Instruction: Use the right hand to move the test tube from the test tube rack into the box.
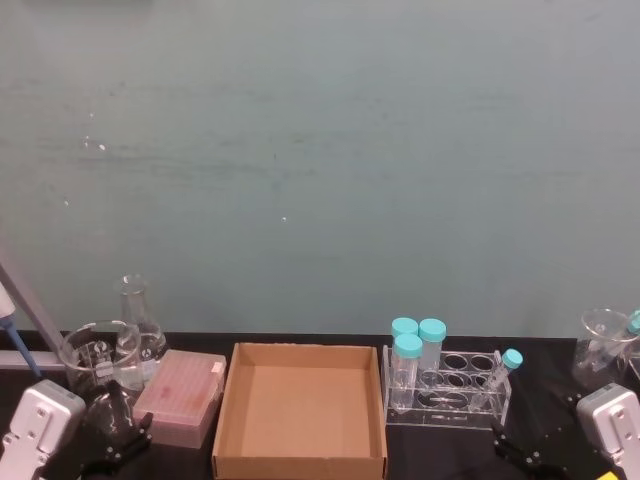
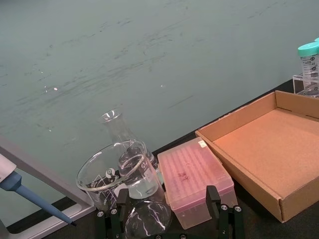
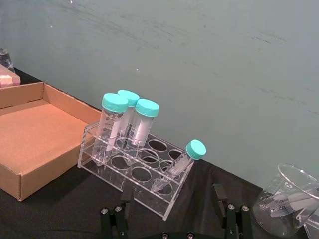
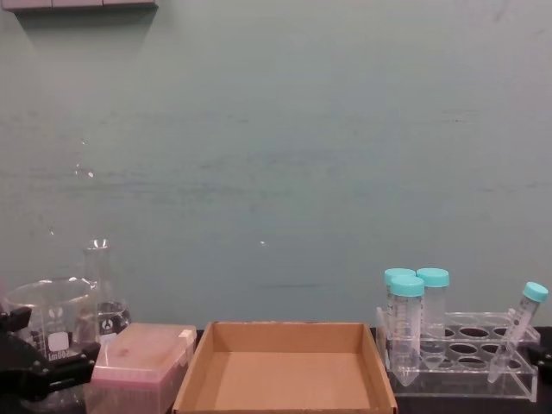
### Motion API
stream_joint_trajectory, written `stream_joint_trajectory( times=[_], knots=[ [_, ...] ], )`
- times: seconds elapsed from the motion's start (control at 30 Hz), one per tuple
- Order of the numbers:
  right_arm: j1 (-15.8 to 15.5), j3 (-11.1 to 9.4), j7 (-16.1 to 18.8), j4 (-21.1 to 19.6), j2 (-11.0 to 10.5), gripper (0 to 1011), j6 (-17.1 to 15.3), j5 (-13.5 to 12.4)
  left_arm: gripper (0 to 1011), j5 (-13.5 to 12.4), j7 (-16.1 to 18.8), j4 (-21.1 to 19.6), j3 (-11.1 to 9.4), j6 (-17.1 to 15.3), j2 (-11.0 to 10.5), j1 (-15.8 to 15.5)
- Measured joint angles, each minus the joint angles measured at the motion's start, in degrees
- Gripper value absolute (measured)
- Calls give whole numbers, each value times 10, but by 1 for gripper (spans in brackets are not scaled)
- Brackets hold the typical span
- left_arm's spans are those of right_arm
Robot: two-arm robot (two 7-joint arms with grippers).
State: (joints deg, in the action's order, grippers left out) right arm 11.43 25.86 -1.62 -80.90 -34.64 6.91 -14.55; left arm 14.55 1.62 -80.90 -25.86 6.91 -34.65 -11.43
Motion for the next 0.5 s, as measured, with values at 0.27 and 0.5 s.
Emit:
stream_joint_trajectory(
  times=[0.27,0.5],
  knots=[
    [0,-1,2,0,0,1000,2,2,1000,0,0,0,0,0,0,0],
    [4,-14,24,8,12,1000,14,-7,1000,0,0,0,0,0,0,0]
  ],
)
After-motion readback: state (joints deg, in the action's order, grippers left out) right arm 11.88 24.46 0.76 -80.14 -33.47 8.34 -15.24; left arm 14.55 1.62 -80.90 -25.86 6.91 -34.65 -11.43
